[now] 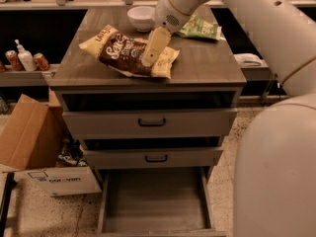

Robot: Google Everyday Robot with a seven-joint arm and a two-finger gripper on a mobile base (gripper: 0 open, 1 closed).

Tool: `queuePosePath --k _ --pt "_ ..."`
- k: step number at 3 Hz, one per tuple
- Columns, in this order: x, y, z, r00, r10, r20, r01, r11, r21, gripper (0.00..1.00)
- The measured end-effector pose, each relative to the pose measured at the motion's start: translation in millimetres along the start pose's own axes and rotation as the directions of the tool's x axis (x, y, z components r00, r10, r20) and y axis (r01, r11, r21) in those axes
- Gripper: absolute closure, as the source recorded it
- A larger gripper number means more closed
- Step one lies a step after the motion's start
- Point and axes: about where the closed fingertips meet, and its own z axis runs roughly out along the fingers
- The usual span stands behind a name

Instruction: Place brown chip bag into bottom drawer

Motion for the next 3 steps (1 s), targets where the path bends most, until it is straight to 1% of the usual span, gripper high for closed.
queuePosePath --k 2,3 --pt "-5 0 44 1.0 0.0 0.01 0.001 0.9976 -0.069 0.0" --pt "-8 -2 59 1.0 -0.001 0.011 0.002 0.9965 -0.083 0.19"
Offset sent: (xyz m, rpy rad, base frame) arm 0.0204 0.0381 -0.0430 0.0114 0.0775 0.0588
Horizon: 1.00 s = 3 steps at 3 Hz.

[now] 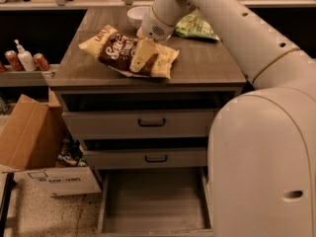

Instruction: Place brown chip bag into bottom drawer

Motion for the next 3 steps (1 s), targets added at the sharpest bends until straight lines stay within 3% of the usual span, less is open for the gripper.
queuePosePath --k 2,3 --pt "-15 12 6 0.999 -0.03 0.042 0.031 0.9993 -0.022 0.66" --pt "-28 33 -17 0.992 -0.087 0.091 0.087 0.9962 -0.004 0.89"
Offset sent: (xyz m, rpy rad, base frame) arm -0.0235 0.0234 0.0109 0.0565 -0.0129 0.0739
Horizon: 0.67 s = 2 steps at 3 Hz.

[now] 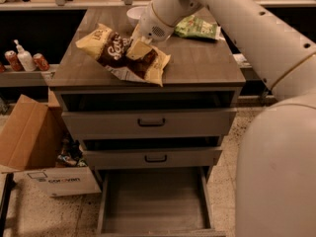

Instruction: Place brown chip bag into bottom drawer

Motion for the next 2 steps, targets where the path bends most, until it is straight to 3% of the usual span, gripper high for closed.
queuePosePath --k 1,2 --pt "-0.6 35.1 -52.7 0.996 -0.036 0.075 0.032 0.9977 0.061 1.0" --pt "-1.8 35.3 -51.7 0.996 -0.038 0.076 0.034 0.9977 0.059 1.0"
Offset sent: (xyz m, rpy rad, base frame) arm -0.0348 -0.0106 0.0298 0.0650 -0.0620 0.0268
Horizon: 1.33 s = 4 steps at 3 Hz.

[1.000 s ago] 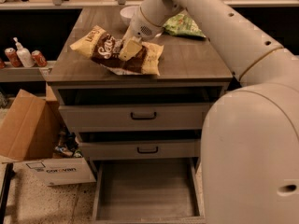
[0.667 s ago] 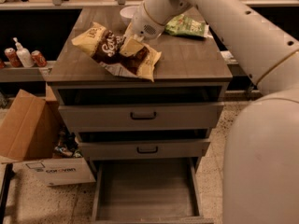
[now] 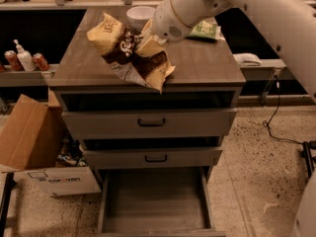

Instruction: Place brown chip bag into bottom drawer

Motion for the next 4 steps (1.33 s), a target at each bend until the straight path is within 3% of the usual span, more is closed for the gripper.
queuePosePath --k 1,2,4 --pt "9 21 5 1.0 0.021 0.004 -0.021 0.9992 -0.035 1.0" --pt "12 72 3 0.998 0.056 -0.017 -0.057 0.9955 -0.075 1.0" --pt "31 180 7 0.98 0.155 -0.128 -0.171 0.9767 -0.129 1.0"
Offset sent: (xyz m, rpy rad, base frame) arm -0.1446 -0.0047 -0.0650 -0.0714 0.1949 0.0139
